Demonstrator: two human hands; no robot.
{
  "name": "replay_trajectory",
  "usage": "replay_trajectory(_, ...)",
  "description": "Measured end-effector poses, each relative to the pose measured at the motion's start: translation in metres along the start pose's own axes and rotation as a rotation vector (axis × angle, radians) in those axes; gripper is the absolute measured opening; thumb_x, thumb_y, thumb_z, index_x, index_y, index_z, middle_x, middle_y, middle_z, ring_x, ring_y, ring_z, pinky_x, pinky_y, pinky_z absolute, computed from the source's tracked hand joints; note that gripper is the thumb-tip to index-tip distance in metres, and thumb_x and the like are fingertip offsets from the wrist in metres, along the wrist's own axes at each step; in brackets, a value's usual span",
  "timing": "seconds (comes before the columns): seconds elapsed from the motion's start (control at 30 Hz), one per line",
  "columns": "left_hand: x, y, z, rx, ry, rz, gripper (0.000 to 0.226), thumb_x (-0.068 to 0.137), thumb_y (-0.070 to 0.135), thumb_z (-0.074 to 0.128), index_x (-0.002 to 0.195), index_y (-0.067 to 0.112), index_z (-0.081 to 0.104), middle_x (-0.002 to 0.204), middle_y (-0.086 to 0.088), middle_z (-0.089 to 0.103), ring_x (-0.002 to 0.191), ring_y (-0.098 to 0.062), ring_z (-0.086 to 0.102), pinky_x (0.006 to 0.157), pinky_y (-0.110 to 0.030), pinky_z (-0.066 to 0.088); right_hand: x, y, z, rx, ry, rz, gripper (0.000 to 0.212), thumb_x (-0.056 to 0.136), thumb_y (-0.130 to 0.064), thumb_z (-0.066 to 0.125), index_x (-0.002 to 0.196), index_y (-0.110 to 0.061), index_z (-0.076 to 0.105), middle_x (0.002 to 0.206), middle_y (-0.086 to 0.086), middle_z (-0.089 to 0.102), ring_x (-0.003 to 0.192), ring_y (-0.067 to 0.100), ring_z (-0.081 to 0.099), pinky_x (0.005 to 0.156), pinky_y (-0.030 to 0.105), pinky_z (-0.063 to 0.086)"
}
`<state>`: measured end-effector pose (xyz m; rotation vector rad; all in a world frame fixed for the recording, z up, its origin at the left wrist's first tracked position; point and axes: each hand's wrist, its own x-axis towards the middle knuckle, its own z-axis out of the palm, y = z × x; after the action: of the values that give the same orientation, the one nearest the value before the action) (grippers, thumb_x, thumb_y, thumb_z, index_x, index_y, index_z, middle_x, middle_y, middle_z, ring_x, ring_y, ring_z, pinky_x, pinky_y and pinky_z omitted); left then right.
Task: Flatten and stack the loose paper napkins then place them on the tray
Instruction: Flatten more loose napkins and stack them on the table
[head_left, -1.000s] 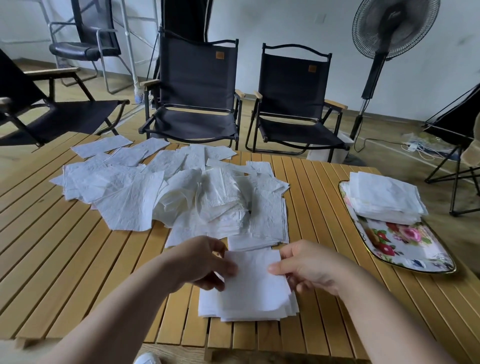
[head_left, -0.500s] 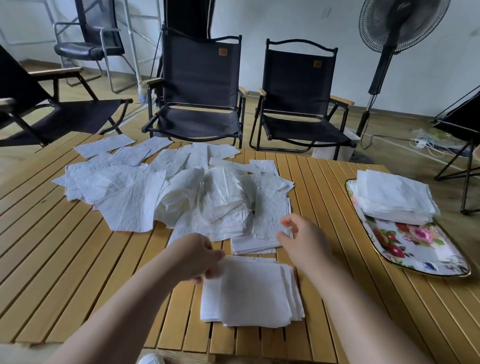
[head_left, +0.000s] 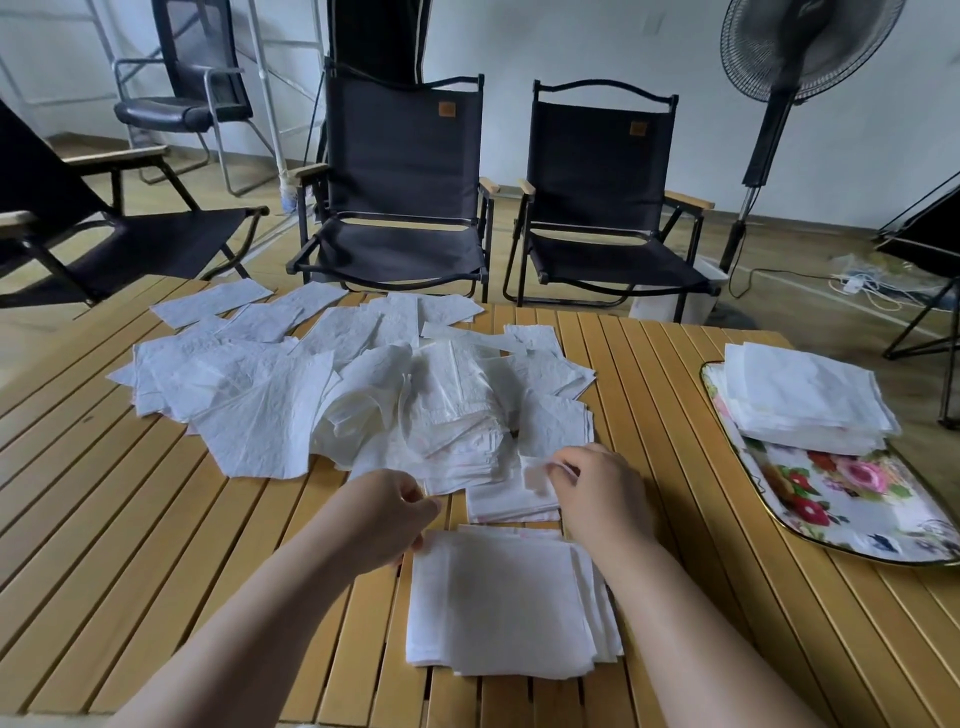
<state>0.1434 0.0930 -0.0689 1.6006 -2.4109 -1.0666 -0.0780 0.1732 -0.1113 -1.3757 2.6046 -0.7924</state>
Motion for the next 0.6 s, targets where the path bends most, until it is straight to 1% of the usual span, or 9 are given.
replay_trajectory(0.1, 0.003, 0.0, 0.0, -0.009, 0.016, 0.002, 0.023, 0.097, 0.041, 0.055, 0.088, 0.023, 0.066, 0.071, 0.006, 0.074, 0.062, -0.01, 0.067, 0.06, -0.026, 0.054, -0.002, 0.001, -0.01, 0.09, 0.036, -0.009, 0.021, 0.1, -0.03, 0.059, 0.104, -0.02, 0.077, 0.096, -0.005, 0.074, 0.087, 0.015, 0.064, 0.097, 0.047, 0.052)
replay_trajectory(0.2, 0.004, 0.001, -0.001, -0.038, 0.035, 0.022, 0.018, 0.097, 0.04, 0.056, 0.092, 0.025, 0.064, 0.077, 0.006, 0.073, 0.067, -0.012, 0.068, 0.059, -0.025, 0.052, -0.005, -0.005, -0.029, 0.15, 0.073, -0.054, 0.021, 0.099, -0.026, 0.062, 0.109, -0.015, 0.077, 0.101, -0.001, 0.075, 0.09, 0.015, 0.066, 0.083, 0.035, 0.057)
replay_trajectory(0.27, 0.004, 0.003, -0.001, -0.068, 0.063, 0.071, 0.017, 0.096, 0.04, 0.058, 0.1, 0.024, 0.062, 0.092, 0.007, 0.071, 0.076, -0.011, 0.066, 0.065, -0.026, 0.052, -0.009, -0.013, -0.046, 0.232, 0.078, -0.097, 0.017, 0.098, -0.024, 0.064, 0.104, -0.016, 0.077, 0.093, -0.004, 0.075, 0.088, 0.013, 0.069, 0.075, 0.035, 0.059)
replay_trajectory(0.3, 0.004, 0.003, -0.001, -0.107, 0.082, 0.099, 0.019, 0.095, 0.041, 0.061, 0.108, 0.026, 0.06, 0.101, 0.008, 0.068, 0.081, -0.008, 0.064, 0.066, -0.024, 0.051, -0.012, -0.019, -0.054, 0.321, 0.064, -0.103, 0.014, 0.097, -0.024, 0.065, 0.103, -0.019, 0.077, 0.09, -0.009, 0.074, 0.086, 0.008, 0.069, 0.073, 0.032, 0.059)
replay_trajectory(0.37, 0.002, 0.007, -0.001, -0.242, 0.101, 0.132, 0.041, 0.09, 0.046, 0.067, 0.126, 0.032, 0.053, 0.114, 0.008, 0.062, 0.089, -0.005, 0.061, 0.067, -0.021, 0.047, -0.023, -0.033, -0.071, 0.572, -0.025, -0.102, 0.011, 0.096, -0.021, 0.067, 0.098, -0.029, 0.074, 0.089, -0.013, 0.075, 0.084, 0.001, 0.068, 0.07, 0.019, 0.055)
replay_trajectory(0.43, -0.004, 0.012, -0.005, -0.53, 0.021, 0.113, 0.064, 0.081, 0.051, 0.074, 0.136, 0.034, 0.047, 0.122, 0.006, 0.061, 0.1, -0.008, 0.062, 0.075, -0.026, 0.05, -0.034, -0.043, -0.086, 0.838, -0.131, -0.103, 0.014, 0.093, -0.016, 0.068, 0.096, -0.029, 0.074, 0.096, -0.009, 0.078, 0.091, 0.004, 0.07, 0.077, 0.018, 0.055)
replay_trajectory(0.5, -0.01, 0.018, -0.009, -0.839, -0.15, 0.082, 0.073, 0.074, 0.049, 0.079, 0.138, 0.029, 0.049, 0.124, 0.001, 0.065, 0.109, -0.016, 0.064, 0.084, -0.034, 0.052, -0.043, -0.047, -0.098, 1.103, -0.228, -0.046, 0.017, 0.086, -0.019, 0.069, 0.101, -0.023, 0.075, 0.104, -0.002, 0.078, 0.099, 0.014, 0.072, 0.086, 0.029, 0.058)
replay_trajectory(0.57, -0.016, 0.02, -0.014, -1.008, -0.312, 0.073, 0.061, 0.079, 0.038, 0.078, 0.132, 0.017, 0.058, 0.121, -0.008, 0.07, 0.111, -0.026, 0.066, 0.091, -0.042, 0.053, -0.047, -0.044, -0.106, 1.215, -0.272, 0.048, 0.024, 0.083, -0.023, 0.069, 0.106, -0.02, 0.075, 0.109, 0.003, 0.077, 0.104, 0.021, 0.071, 0.087, 0.038, 0.059)
replay_trajectory(0.6, -0.019, 0.021, -0.015, -1.047, -0.357, 0.076, 0.053, 0.081, 0.031, 0.075, 0.128, 0.011, 0.062, 0.12, -0.011, 0.071, 0.111, -0.03, 0.067, 0.096, -0.045, 0.053, -0.049, -0.042, -0.108, 1.205, -0.27, 0.101, 0.023, 0.085, -0.022, 0.069, 0.107, -0.019, 0.075, 0.108, 0.003, 0.077, 0.104, 0.022, 0.071, 0.082, 0.038, 0.059)
